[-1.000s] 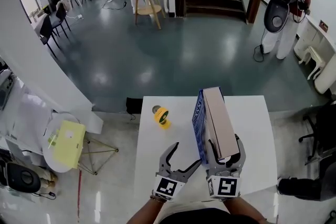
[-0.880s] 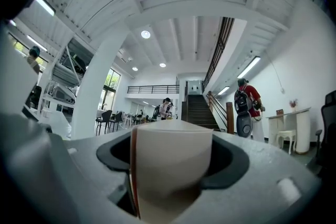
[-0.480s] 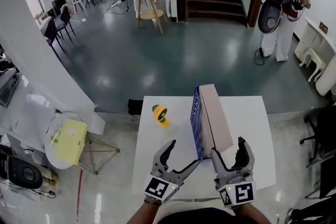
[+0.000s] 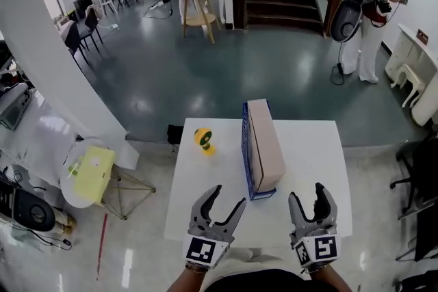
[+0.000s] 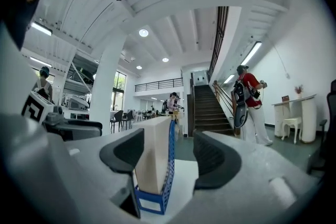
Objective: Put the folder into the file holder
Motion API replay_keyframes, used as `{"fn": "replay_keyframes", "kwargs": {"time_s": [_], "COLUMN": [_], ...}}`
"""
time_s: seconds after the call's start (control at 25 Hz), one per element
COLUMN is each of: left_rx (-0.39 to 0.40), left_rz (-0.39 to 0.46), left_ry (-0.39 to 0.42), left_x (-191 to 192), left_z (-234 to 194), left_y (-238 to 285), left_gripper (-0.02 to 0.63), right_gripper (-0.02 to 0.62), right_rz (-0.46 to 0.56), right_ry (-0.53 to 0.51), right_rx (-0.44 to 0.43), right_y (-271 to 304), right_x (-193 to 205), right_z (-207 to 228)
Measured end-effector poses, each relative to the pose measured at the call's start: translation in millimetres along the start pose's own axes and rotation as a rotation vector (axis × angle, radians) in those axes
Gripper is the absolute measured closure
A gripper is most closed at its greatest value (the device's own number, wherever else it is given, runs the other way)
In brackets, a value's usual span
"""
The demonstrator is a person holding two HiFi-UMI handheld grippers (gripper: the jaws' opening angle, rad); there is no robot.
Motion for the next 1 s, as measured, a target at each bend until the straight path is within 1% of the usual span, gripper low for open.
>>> {"fn": "replay_keyframes", "kwargs": {"time_s": [0.16,0.24,0.32,0.4,0.48,0.52,0.6,0.68,0.8,0.92,1.0], "left_rx": [-0.074,-0.107,-0.136,-0.161,-0.185,-0.200,-0.220,-0.224,-0.234,-0.263,-0.268], "left_rz": [-0.001,-0.003,-0.001,-0.008,-0.021,-0.026,-0.042,-0.049,-0.056,-0.058,-0.064], "left_ry": [-0.036,-0.054,-0.058,-0.055,-0.047,-0.032,0.026,0.054,0.031,0.005,0.031], "left_x": [-1.3,-5.9,-5.9,-3.6,-4.7,-5.5,-4.8,-4.2,-3.6,-0.4,-0.2], "left_z": [27.8,41.3,55.1,68.1,80.4,86.9,101.7,117.5,134.9,141.5,144.9], "left_y": [-20.2,-31.6,-43.6,-56.3,-67.8,-73.0,-82.9,-91.3,-101.8,-110.4,-115.6], "left_gripper": [0.450,0.508,0.544,0.565,0.578,0.584,0.599,0.607,0.607,0.607,0.607], "right_gripper": [0.440,0.512,0.543,0.574,0.595,0.595,0.595,0.595,0.595,0.597,0.597], "right_rz": [-0.025,-0.029,-0.034,-0.041,-0.048,-0.052,-0.062,-0.069,-0.074,-0.075,-0.078], "right_ry": [0.044,0.045,0.037,0.033,0.036,0.038,0.044,0.045,0.039,0.040,0.040], "right_rx": [-0.001,0.001,-0.001,-0.009,-0.026,-0.035,-0.050,-0.064,-0.082,-0.087,-0.089], "right_y": [-29.9,-43.9,-58.5,-73.1,-85.5,-91.4,-103.4,-114.1,-126.4,-135.0,-139.4], "right_x": [5.1,7.3,10.1,13.6,16.6,17.7,19.3,20.4,22.1,25.0,25.7], "right_z": [9.7,12.8,15.1,16.2,16.3,16.1,15.2,13.1,10.8,11.7,12.6]}}
Point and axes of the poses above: the fingertips, and each gripper's own axes: y forward along the fingers, z to its right, x out of its underside, the point moved 10 cm from there along -y, backward along the fingers, and after that the axes turned 1 degree about y, right-handed, at the moved point
